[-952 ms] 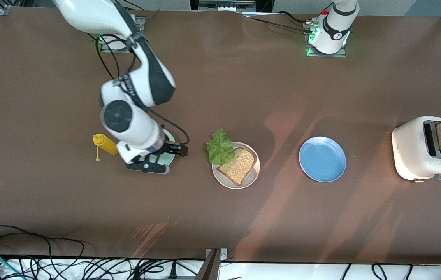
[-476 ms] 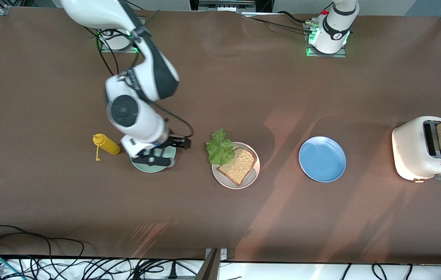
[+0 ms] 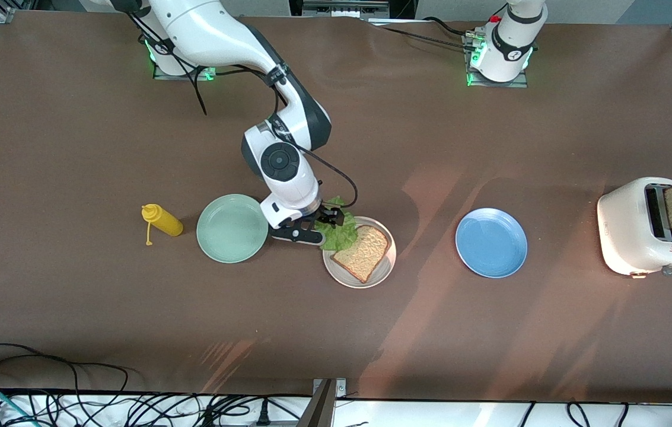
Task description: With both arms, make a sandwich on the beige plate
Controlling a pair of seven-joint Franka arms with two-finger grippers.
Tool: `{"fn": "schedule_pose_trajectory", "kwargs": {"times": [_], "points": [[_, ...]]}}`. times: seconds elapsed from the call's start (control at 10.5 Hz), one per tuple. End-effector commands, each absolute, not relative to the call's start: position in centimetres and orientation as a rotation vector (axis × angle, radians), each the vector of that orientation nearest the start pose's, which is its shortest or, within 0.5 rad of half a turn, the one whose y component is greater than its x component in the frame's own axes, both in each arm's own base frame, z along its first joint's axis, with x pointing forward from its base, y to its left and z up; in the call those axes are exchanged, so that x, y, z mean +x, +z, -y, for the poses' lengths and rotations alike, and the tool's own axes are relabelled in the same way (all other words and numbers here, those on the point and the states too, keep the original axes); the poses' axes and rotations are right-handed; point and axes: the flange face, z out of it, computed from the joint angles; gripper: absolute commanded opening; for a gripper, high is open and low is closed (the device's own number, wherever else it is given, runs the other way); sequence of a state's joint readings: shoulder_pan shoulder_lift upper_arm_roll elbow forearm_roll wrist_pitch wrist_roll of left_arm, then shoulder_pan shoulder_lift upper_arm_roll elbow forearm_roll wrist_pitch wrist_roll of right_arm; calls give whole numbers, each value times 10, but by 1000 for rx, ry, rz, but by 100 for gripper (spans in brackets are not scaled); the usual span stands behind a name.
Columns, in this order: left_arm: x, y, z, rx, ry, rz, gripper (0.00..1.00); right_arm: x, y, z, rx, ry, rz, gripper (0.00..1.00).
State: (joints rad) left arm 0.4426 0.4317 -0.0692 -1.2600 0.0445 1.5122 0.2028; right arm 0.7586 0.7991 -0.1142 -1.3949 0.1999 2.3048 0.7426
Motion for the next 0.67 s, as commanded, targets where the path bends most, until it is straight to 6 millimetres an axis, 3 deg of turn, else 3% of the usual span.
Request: {"fn": "schedule_pose_trajectory", "kwargs": {"times": [0.0,0.19,0.29,0.48,0.57], "points": [[613,503,-258,-3129,279,233,100,577,232,-474,-2983,-100,-280,92],[613,503,-258,-3129,279,233,100,571,227,-481,-2987,-95,-262,69],[613,503,-258,-3129,279,233,100,570,226,-482,-2987,-99,-259,51],[612,502,-259,-3129,281,236,100,570,229,-482,-2987,-104,-249,0],[612,501,-258,-3130,284,236,100,571,231,-482,-2984,-103,-249,0]]}}
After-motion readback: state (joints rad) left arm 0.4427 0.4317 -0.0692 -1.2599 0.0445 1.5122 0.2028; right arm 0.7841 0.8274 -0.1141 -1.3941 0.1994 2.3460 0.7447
